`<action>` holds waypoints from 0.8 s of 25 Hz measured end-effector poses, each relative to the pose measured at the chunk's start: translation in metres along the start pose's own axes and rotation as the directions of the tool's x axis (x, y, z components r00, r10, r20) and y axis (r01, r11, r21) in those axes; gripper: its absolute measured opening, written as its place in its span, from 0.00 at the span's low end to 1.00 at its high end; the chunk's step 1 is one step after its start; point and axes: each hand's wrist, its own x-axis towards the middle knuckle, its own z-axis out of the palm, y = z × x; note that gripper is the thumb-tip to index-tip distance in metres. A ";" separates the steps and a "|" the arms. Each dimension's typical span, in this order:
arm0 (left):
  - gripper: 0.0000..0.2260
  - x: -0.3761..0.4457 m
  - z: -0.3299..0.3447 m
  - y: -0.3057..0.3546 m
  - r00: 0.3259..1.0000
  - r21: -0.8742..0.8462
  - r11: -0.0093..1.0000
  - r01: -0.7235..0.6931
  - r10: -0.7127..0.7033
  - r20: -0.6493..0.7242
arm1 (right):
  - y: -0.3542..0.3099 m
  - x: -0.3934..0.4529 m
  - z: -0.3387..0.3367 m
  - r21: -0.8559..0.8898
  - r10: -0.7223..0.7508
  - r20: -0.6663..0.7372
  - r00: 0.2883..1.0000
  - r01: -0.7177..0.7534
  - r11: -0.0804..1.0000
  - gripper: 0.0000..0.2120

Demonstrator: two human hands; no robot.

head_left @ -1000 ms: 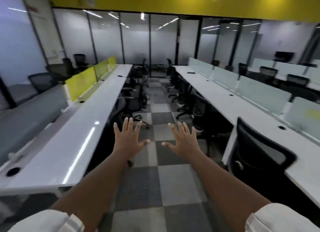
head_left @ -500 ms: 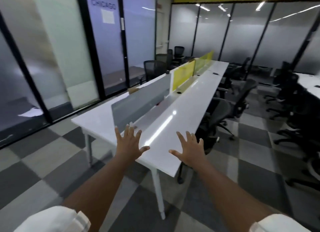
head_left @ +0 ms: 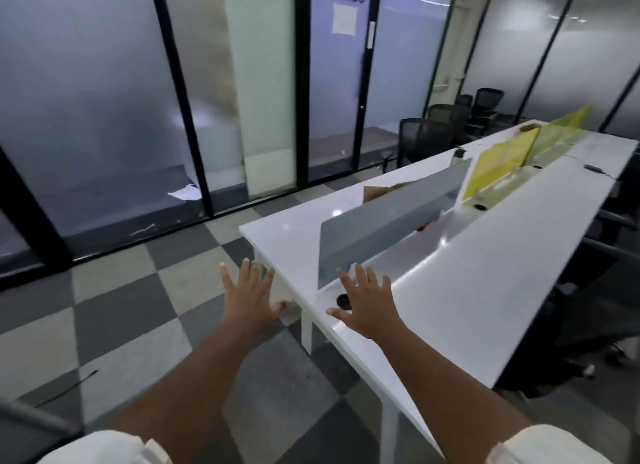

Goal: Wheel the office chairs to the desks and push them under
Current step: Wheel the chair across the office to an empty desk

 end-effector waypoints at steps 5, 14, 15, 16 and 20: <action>0.38 0.072 0.001 -0.062 0.988 -0.003 0.988 0.152 -0.152 0.012 | -0.047 0.131 -0.008 -0.052 -0.257 0.003 0.966 0.257 0.965 0.43; 0.40 0.175 0.059 -0.235 0.941 0.047 0.940 0.337 -0.338 0.018 | -0.181 0.331 0.011 -0.031 -0.373 0.000 0.928 0.373 0.927 0.43; 0.40 0.192 0.067 -0.259 0.937 0.053 0.936 0.348 -0.349 0.010 | -0.197 0.356 0.013 -0.037 -0.366 0.008 0.931 0.366 0.930 0.43; 0.40 0.208 0.075 -0.282 0.933 0.055 0.931 0.360 -0.361 -0.002 | -0.212 0.379 0.016 -0.046 -0.353 0.003 0.936 0.353 0.935 0.43; 0.40 0.281 0.090 -0.370 0.924 0.053 0.923 0.382 -0.383 -0.001 | -0.272 0.474 0.015 -0.050 -0.321 -0.011 0.947 0.320 0.946 0.43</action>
